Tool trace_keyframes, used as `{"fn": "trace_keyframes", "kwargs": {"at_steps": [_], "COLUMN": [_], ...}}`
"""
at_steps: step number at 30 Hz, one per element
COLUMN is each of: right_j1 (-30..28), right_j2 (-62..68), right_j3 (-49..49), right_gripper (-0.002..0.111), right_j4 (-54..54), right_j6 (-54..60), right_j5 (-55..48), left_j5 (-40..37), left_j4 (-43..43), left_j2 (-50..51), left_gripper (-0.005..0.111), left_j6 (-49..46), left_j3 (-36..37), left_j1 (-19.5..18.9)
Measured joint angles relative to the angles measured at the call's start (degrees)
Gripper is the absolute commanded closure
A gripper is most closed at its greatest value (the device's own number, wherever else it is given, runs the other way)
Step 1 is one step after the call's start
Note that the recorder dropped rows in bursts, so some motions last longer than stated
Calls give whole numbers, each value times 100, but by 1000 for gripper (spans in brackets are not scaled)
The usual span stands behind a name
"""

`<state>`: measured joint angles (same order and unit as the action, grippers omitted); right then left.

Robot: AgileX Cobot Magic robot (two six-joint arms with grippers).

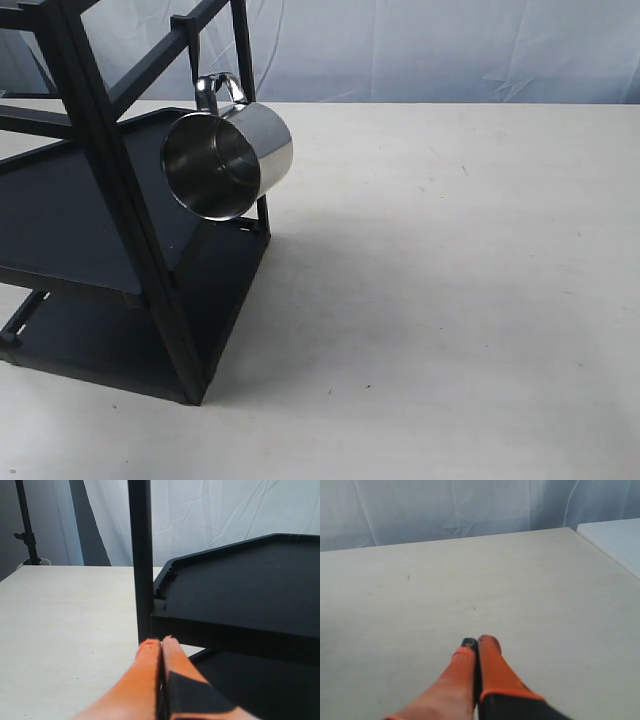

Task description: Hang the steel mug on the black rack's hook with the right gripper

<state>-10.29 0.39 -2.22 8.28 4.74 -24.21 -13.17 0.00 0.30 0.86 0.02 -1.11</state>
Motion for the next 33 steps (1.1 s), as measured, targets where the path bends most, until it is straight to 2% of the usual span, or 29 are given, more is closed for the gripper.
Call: {"fn": "trace_keyframes", "kwargs": {"at_steps": [8, 33], "right_j1": [0, 0], "right_j2": [0, 0], "right_j3": [191, 191], "right_gripper": [109, 109], "right_j4": [10, 124], "right_j6": [0, 0], "right_j5": [383, 432], "left_j5": [0, 0], "left_j4": [0, 0], "left_j2": [0, 0], "left_gripper": [105, 105], "left_j6": [0, 0], "left_j3": [0, 0], "left_j1": [0, 0]}}
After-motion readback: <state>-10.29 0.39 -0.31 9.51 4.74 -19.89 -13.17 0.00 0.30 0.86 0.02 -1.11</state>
